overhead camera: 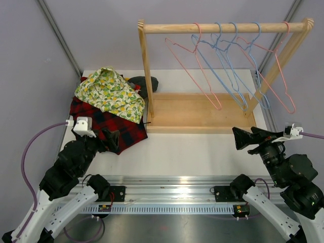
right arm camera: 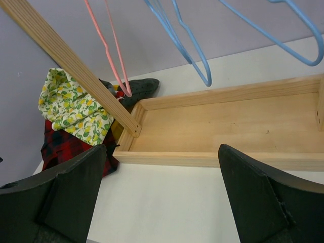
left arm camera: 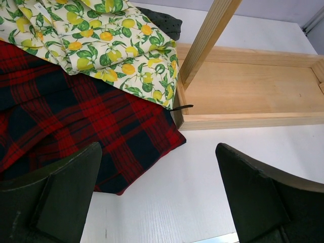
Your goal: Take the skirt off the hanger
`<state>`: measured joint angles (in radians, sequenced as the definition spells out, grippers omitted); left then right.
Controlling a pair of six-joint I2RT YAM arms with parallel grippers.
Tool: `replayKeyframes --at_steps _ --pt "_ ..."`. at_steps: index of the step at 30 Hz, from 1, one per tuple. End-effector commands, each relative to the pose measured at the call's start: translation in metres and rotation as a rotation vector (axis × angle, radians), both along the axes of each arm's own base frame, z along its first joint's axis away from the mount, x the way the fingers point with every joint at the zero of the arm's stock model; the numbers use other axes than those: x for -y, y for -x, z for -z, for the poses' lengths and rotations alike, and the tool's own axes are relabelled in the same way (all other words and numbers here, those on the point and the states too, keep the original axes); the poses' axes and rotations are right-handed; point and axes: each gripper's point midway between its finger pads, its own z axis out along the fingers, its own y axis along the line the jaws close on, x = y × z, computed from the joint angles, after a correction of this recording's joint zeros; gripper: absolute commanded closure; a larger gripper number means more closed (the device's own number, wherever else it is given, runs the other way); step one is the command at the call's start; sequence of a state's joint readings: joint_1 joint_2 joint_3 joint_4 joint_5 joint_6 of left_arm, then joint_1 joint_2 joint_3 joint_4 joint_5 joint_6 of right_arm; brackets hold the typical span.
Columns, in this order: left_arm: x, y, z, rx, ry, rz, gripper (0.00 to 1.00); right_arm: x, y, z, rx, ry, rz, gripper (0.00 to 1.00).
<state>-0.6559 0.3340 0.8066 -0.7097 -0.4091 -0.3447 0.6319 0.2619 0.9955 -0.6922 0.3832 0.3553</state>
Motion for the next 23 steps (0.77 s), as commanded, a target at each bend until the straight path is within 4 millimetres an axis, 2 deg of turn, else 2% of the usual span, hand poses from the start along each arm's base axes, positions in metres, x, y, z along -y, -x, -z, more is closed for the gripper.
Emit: replayKeyframes --at_steps 1,16,23 --pt "-0.001 -0.004 -0.004 0.016 0.019 -0.026 0.01 0.003 -0.003 -0.005 0.024 -0.025 0.028 0.01" --pt "0.003 -0.014 0.012 -0.073 -0.010 -0.066 0.01 0.011 0.010 0.000 0.052 -0.019 0.014 0.00" --pt "-0.003 -0.021 0.013 -0.073 -0.046 -0.114 0.01 0.008 0.011 0.008 0.037 0.019 -0.004 0.00"
